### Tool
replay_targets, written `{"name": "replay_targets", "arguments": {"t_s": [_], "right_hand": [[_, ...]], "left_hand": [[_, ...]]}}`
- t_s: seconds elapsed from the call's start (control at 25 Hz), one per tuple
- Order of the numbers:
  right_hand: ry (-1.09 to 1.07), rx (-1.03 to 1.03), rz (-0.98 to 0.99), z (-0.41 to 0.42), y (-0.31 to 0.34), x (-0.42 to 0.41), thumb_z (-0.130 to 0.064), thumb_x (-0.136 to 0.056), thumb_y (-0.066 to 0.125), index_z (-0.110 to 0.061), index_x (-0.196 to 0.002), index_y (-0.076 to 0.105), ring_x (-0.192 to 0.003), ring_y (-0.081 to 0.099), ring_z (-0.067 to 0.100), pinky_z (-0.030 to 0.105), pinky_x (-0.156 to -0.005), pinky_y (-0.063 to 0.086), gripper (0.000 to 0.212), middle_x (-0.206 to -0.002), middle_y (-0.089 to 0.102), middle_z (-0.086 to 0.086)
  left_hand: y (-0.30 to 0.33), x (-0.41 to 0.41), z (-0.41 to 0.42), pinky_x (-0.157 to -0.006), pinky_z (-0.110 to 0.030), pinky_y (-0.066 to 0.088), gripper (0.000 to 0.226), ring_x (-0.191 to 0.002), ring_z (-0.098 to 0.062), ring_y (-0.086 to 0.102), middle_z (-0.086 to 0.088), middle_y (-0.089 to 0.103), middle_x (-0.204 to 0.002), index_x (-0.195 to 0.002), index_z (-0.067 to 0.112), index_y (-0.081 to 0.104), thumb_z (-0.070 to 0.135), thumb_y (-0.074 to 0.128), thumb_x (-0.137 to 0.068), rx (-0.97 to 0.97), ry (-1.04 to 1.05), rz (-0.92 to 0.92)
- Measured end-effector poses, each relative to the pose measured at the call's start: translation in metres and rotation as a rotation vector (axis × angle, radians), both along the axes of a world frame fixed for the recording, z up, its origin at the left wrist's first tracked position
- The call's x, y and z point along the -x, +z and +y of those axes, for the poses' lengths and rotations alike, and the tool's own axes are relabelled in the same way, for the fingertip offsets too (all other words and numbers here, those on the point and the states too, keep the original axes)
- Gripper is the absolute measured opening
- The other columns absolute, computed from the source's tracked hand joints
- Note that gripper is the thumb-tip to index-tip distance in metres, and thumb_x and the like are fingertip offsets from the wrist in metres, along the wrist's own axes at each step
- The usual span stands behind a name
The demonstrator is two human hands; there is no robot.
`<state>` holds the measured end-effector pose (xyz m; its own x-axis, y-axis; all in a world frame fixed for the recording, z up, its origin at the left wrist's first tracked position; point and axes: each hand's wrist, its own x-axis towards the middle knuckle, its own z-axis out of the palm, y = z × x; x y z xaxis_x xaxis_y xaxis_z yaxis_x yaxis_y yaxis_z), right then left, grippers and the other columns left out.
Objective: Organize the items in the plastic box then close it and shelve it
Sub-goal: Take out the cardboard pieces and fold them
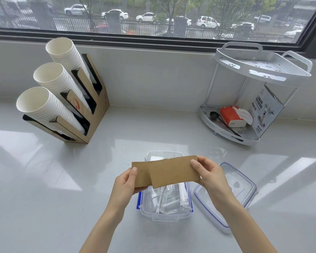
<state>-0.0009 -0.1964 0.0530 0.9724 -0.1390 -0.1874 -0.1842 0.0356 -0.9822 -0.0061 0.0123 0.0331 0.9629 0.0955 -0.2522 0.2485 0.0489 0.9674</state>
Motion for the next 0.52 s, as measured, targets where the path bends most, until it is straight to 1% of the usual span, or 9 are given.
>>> {"name": "replay_targets", "arguments": {"t_s": [0.08, 0.2, 0.28, 0.36, 0.4, 0.44, 0.52], "right_hand": [[-0.013, -0.025, -0.031, 0.000, 0.000, -0.001, -0.017, -0.086, 0.057, -0.020, -0.089, 0.064, -0.085, 0.059, 0.015, 0.037, -0.085, 0.051, 0.008, -0.092, 0.065, 0.002], [-0.004, -0.042, -0.142, 0.001, 0.001, -0.003, -0.009, -0.085, 0.057, -0.024, -0.082, 0.064, -0.079, 0.062, 0.008, 0.024, -0.080, 0.051, 0.017, -0.087, 0.066, -0.003], [0.036, -0.045, -0.220, 0.004, 0.000, -0.003, -0.002, -0.084, 0.057, -0.024, -0.076, 0.066, -0.081, 0.065, 0.003, 0.013, -0.076, 0.051, 0.025, -0.081, 0.071, -0.012], [0.112, -0.056, -0.244, 0.006, -0.004, -0.002, 0.000, -0.083, 0.058, -0.024, -0.072, 0.068, -0.088, 0.065, -0.003, 0.006, -0.075, 0.048, 0.028, -0.083, 0.074, -0.015], [0.163, -0.057, -0.234, 0.007, -0.006, -0.001, 0.000, -0.083, 0.058, -0.025, -0.069, 0.068, -0.095, 0.064, -0.004, 0.007, -0.079, 0.048, 0.029, -0.088, 0.074, -0.016], [0.213, -0.047, -0.218, 0.008, -0.010, 0.000, 0.000, -0.083, 0.058, -0.025, -0.068, 0.067, -0.101, 0.062, -0.005, 0.010, -0.086, 0.047, 0.031, -0.095, 0.073, -0.016], [0.275, 0.003, -0.180, 0.008, -0.019, 0.001, 0.005, -0.083, 0.056, -0.023, -0.067, 0.065, -0.113, 0.054, -0.003, 0.019, -0.099, 0.041, 0.034, -0.115, 0.062, -0.014]], "left_hand": [[-0.002, -0.001, 0.002, -0.055, -0.009, 0.051, 0.031, -0.090, -0.023, 0.066, -0.005, 0.066, -0.104, -0.097, 0.015, 0.065, 0.025, 0.036, -0.095, 0.006, 0.004, 0.034], [-0.004, -0.002, 0.003, -0.056, -0.011, 0.053, 0.030, -0.086, -0.022, 0.067, -0.006, 0.064, -0.106, -0.100, 0.014, 0.063, 0.025, 0.035, -0.095, 0.034, -0.003, 0.092], [-0.004, -0.003, 0.003, -0.063, -0.018, 0.057, 0.031, -0.081, -0.020, 0.067, -0.009, 0.061, -0.105, -0.103, 0.008, 0.061, 0.024, 0.035, -0.095, 0.078, -0.031, 0.130], [-0.002, -0.004, 0.003, -0.067, -0.025, 0.058, 0.032, -0.073, -0.016, 0.067, -0.011, 0.058, -0.099, -0.103, 0.005, 0.059, 0.022, 0.034, -0.095, 0.125, -0.052, 0.148], [-0.001, -0.004, 0.003, -0.064, -0.026, 0.059, 0.032, -0.071, -0.015, 0.067, -0.010, 0.059, -0.095, -0.101, 0.006, 0.060, 0.021, 0.033, -0.095, 0.154, -0.060, 0.149], [0.000, -0.004, 0.003, -0.061, -0.025, 0.058, 0.033, -0.069, -0.014, 0.067, -0.008, 0.061, -0.090, -0.099, 0.008, 0.062, 0.020, 0.032, -0.095, 0.189, -0.070, 0.144], [0.002, -0.004, 0.004, -0.057, -0.024, 0.057, 0.033, -0.068, -0.014, 0.068, -0.004, 0.067, -0.081, -0.096, 0.013, 0.065, 0.019, 0.033, -0.095, 0.257, -0.082, 0.137]]}}
